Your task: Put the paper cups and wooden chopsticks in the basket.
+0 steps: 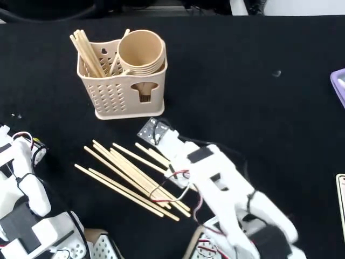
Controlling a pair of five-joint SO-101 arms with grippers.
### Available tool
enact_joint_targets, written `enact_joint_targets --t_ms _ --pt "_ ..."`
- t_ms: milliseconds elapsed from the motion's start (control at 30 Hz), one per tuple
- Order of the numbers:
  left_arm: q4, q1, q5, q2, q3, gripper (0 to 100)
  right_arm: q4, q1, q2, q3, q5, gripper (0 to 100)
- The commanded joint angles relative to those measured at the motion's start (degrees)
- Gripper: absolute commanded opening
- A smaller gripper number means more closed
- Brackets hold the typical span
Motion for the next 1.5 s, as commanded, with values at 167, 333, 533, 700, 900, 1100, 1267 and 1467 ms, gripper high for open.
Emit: enact_joint_targets --t_ms 167,333,533,700,900,1100,1267,1467 --pt "0.26 0.57 0.09 -0.79 -1.54 22 12.92 -1.14 -33.1 -2.42 0.53 1.0" --pt "0.09 0.57 0.09 -0.79 -1.54 22 16.35 -1.32 -49.19 -8.75 -0.35 1.0" --pt "0.09 0.31 0.09 -0.79 -1.54 22 12.84 -9.32 -52.18 -21.32 -14.15 1.1" --pt "0.0 0.31 0.09 -0.79 -1.54 22 -4.75 -13.19 -42.68 -24.31 -18.9 1.1" --pt "0.0 0.22 0.09 -0.79 -1.54 22 -35.87 -13.27 -27.65 -25.01 -19.34 1.1" --pt "0.18 0.31 0.09 -0.79 -1.63 22 -54.68 -13.27 -9.45 -32.75 -19.34 1.1" --pt "0.26 0.4 0.09 -0.79 -1.63 22 -55.65 -13.1 4.62 -45.23 -19.34 1.1" --pt "0.26 0.22 0.09 -0.79 -1.54 22 -55.65 -12.48 18.59 -57.63 -19.34 1.1"
